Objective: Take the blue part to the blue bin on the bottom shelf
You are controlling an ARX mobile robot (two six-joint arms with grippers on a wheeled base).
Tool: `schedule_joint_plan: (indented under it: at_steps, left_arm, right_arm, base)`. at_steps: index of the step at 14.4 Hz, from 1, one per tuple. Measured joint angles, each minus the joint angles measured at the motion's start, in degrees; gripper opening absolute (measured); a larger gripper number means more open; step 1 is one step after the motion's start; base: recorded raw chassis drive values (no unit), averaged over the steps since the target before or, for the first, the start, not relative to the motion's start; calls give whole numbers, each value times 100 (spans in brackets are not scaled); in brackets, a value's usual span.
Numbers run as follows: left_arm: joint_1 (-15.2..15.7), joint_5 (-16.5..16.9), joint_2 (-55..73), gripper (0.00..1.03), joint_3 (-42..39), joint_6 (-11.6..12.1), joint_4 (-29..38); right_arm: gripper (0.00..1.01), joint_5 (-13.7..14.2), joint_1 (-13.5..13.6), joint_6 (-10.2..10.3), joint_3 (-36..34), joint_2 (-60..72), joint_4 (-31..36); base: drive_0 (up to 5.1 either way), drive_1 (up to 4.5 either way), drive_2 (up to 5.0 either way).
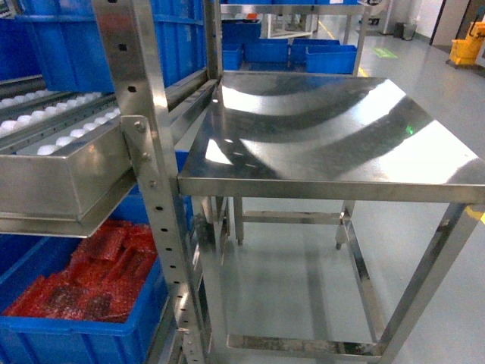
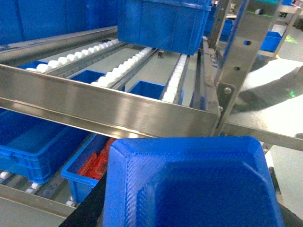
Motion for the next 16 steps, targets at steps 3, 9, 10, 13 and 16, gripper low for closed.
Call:
schedule_joint_plan:
  at_steps: [3, 9, 10, 13, 16]
  left_arm:
    - [0, 2, 13, 43, 0, 2, -17]
    - [0, 4, 0, 43, 0, 2, -9]
    - [0, 4, 0, 43, 0, 2, -4]
    - [0, 0, 0, 43, 0, 0, -9]
    - [0, -4, 0, 43, 0, 2, -13]
  right_arm:
    - [98, 0, 0, 0, 0, 0, -15]
    - [98, 0, 0, 0, 0, 0, -2]
    - [98, 0, 0, 0, 0, 0, -7]
    - [98, 0, 0, 0, 0, 0, 7]
    - [98, 2, 0, 0, 0, 0, 2]
  base:
    - [-501, 264, 203]
    - [-513, 228, 228]
    - [-524, 222, 222]
    - [-524, 222, 222]
    - [-524, 222, 222]
